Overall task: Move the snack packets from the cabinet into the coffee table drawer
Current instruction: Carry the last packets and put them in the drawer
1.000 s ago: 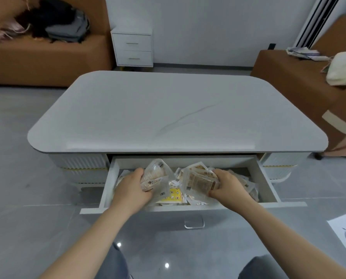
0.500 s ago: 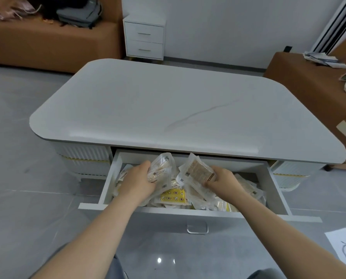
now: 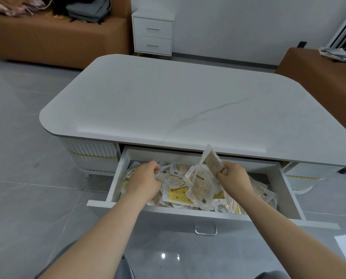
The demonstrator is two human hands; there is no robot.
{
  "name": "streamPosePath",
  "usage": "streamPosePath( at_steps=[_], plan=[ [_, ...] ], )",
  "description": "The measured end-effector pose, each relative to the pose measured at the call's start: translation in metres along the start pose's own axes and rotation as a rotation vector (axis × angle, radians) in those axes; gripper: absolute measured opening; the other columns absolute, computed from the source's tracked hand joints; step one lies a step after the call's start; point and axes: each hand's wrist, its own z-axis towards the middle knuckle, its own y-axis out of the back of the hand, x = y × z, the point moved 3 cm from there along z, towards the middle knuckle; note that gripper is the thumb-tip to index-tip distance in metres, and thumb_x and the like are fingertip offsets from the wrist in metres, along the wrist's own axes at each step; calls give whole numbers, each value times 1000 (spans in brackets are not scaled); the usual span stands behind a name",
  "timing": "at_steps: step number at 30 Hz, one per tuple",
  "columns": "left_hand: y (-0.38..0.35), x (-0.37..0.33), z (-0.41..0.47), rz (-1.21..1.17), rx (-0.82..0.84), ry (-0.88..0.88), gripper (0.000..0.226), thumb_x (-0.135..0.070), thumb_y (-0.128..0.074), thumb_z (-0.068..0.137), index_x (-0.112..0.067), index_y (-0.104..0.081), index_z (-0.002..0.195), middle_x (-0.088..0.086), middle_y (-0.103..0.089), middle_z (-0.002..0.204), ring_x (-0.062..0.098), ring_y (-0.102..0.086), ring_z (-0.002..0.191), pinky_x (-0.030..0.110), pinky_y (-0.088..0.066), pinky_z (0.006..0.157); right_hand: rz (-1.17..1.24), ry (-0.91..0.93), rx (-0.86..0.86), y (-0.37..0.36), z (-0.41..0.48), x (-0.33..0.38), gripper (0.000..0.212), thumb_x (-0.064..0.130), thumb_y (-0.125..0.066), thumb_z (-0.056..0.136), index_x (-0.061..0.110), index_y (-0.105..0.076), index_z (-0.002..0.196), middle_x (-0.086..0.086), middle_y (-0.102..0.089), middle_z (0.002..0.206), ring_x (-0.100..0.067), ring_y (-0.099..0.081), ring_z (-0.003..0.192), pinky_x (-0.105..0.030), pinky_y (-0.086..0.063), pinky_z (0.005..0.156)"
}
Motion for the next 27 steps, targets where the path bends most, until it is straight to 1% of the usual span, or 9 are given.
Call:
streamPosePath(
  at_steps=[3,5,7,11,13,15,17,20,27],
  plan=[
    [2,-6,-3,-17,-8,-28,37,-14,-65,82,-18,-57,118,-3,-59,118,13,-55,104,27,-48,87,-62,-25,-44,5,-2,-4,28,19,-54,87,12,-65,112,-5,-67,109,-25,-62,97,-36,-51,75],
    [2,-10,-5,-35,4,-45,39,-20,-69,81,-19,-56,118,-3,-58,119,12,-54,105,27,-47,88,-87,-3,-12,6,-4,-10,47,23,-59,88,14,-51,133,-5,-52,135,-25,-49,122,-36,-43,97],
    [3,-15,-8,-42,28,-69,49,-31,-73,78,-21,-53,121,-5,-56,123,11,-52,108,24,-44,87,-96,68,49,10,-10,-9,59,30,-63,87,17,-40,141,-4,-42,143,-23,-40,131,-35,-36,105],
    [6,-28,-16,32,157,-114,94,-50,-82,64,-26,-33,141,-4,-37,145,15,-39,131,29,-36,101,-135,228,205,24,-33,-11,78,46,-69,80,27,-32,145,5,-34,148,-15,-35,135,-30,-31,108],
    [-2,-31,-21,200,302,-124,123,-57,-83,55,-23,-13,150,-1,-16,157,20,-19,143,37,-24,115,-173,270,281,24,-45,-19,89,54,-72,73,32,-26,146,8,-28,152,-13,-28,139,-30,-28,112],
    [-17,-29,-25,366,417,-148,144,-65,-82,46,-24,6,151,0,6,160,22,5,147,48,-10,119,-261,283,325,19,-54,-31,104,61,-73,66,32,-17,149,6,-17,157,-14,-15,145,-35,-23,117],
    [-30,-25,-24,421,444,-150,149,-65,-83,45,-26,18,149,0,23,157,24,20,145,55,0,118,-375,255,297,16,-56,-43,121,65,-74,62,30,-1,152,4,4,160,-17,8,147,-43,-12,120],
    [-32,-27,-20,476,332,-140,151,-63,-83,47,-27,25,146,3,39,150,30,31,140,58,8,115,-492,230,226,20,-51,-45,139,72,-73,54,30,22,147,0,31,154,-23,32,140,-49,3,119],
    [-27,-34,-12,582,244,-93,159,-69,-81,40,-27,33,142,9,46,144,38,36,135,66,7,111,-681,294,203,19,-34,-23,152,73,-76,47,25,32,142,-8,44,146,-34,38,135,-63,1,114]
  ],
)
